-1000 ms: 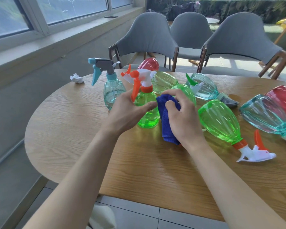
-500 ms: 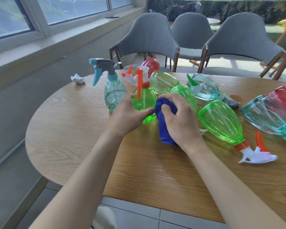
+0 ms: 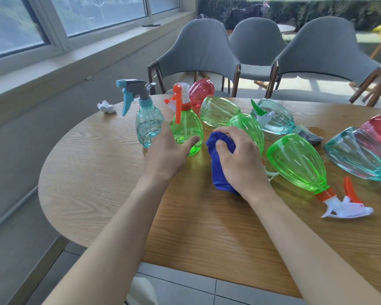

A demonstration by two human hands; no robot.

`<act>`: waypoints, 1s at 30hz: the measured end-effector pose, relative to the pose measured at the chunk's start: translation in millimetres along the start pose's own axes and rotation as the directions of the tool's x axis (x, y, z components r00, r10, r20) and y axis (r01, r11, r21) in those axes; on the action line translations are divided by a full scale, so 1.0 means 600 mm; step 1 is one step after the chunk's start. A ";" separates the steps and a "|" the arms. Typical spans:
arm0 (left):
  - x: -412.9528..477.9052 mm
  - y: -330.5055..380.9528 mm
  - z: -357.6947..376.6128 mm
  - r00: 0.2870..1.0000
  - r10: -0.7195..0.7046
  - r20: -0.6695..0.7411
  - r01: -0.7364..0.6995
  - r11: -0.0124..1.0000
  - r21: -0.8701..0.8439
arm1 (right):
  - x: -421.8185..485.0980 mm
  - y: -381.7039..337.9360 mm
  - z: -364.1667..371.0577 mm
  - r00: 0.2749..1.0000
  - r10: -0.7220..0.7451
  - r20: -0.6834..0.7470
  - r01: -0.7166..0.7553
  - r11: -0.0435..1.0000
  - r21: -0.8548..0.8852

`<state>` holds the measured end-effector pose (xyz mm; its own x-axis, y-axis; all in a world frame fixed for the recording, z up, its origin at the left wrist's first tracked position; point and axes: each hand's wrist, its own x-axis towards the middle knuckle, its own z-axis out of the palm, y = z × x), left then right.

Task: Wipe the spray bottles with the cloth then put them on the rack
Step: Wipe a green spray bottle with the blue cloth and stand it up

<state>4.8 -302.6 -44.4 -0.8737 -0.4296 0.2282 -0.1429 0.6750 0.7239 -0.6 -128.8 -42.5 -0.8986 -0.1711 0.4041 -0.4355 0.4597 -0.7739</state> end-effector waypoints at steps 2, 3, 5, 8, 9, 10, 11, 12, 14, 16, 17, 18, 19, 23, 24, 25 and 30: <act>0.006 -0.001 0.001 1.000 -0.014 -0.013 0.014 1.000 0.020 | 0.001 0.001 -0.002 1.000 0.010 -0.002 -0.010 1.000 0.002; 0.010 -0.002 0.001 1.000 -0.017 -0.023 0.018 0.999 0.038 | 0.001 0.001 -0.002 1.000 0.013 -0.003 -0.013 1.000 0.005; 0.017 -0.003 0.002 0.999 -0.029 -0.043 0.033 0.995 0.089 | 0.001 0.001 -0.003 1.000 0.023 -0.004 -0.023 1.000 0.013; 0.026 -0.006 0.001 0.996 -0.045 -0.071 0.057 0.984 0.169 | 0.004 0.003 -0.004 0.999 0.047 -0.005 -0.047 0.998 0.029; 0.025 -0.006 0.000 0.996 -0.044 -0.077 0.059 0.978 0.199 | 0.005 0.003 -0.004 0.999 0.052 -0.006 -0.052 0.998 0.034; 0.023 -0.007 -0.001 0.996 -0.040 -0.086 0.059 0.970 0.234 | 0.006 0.004 -0.005 0.998 0.055 -0.007 -0.055 0.998 0.035; 0.019 -0.006 -0.002 0.995 -0.035 -0.094 0.059 0.961 0.270 | 0.007 0.004 -0.004 0.998 0.057 -0.007 -0.057 0.998 0.036; 0.014 -0.004 -0.001 0.994 -0.028 -0.105 0.058 0.954 0.293 | 0.007 0.004 -0.004 0.998 0.060 -0.006 -0.060 0.998 0.037; 0.007 0.000 -0.001 0.992 -0.013 -0.123 0.049 0.954 0.295 | 0.008 0.003 -0.003 0.998 0.069 -0.005 -0.069 0.997 0.044; 0.003 0.004 -0.001 0.993 0.004 -0.119 0.029 0.961 0.275 | 0.008 0.002 -0.004 0.997 0.074 -0.006 -0.074 0.996 0.047; 0.003 0.005 -0.001 0.994 0.010 -0.106 0.017 0.966 0.257 | 0.008 0.002 -0.004 0.997 0.078 -0.006 -0.077 0.996 0.047; 0.003 0.006 0.000 0.996 0.020 -0.090 0.001 0.974 0.226 | 0.009 0.003 -0.005 0.996 0.084 -0.006 -0.083 0.995 0.047; 0.003 0.006 0.001 0.998 0.020 -0.066 -0.008 0.984 0.178 | 0.009 0.003 -0.005 0.996 0.092 -0.007 -0.092 0.995 0.044; -0.012 0.017 0.007 0.999 0.032 0.027 -0.033 0.997 0.066 | 0.014 0.011 -0.012 0.986 0.162 -0.032 -0.160 0.985 0.062; -0.014 0.019 0.009 0.998 0.057 0.042 -0.059 0.997 0.054 | 0.016 0.012 -0.016 0.983 0.182 -0.036 -0.178 0.980 0.094; -0.017 0.022 0.011 0.995 0.083 0.064 -0.085 0.996 0.027 | 0.019 0.012 -0.019 0.979 0.200 -0.037 -0.193 0.971 0.143; -0.023 0.044 0.030 0.968 0.199 0.153 -0.182 0.976 -0.116 | 0.031 0.001 -0.038 0.953 0.299 -0.040 -0.249 0.855 0.455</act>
<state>4.8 -268.0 -40.0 -0.9452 -0.1899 0.2655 0.0738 0.6679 0.7406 -16.4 -111.9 -24.4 -0.9849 0.0091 0.1730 -0.1725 0.0395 -0.9842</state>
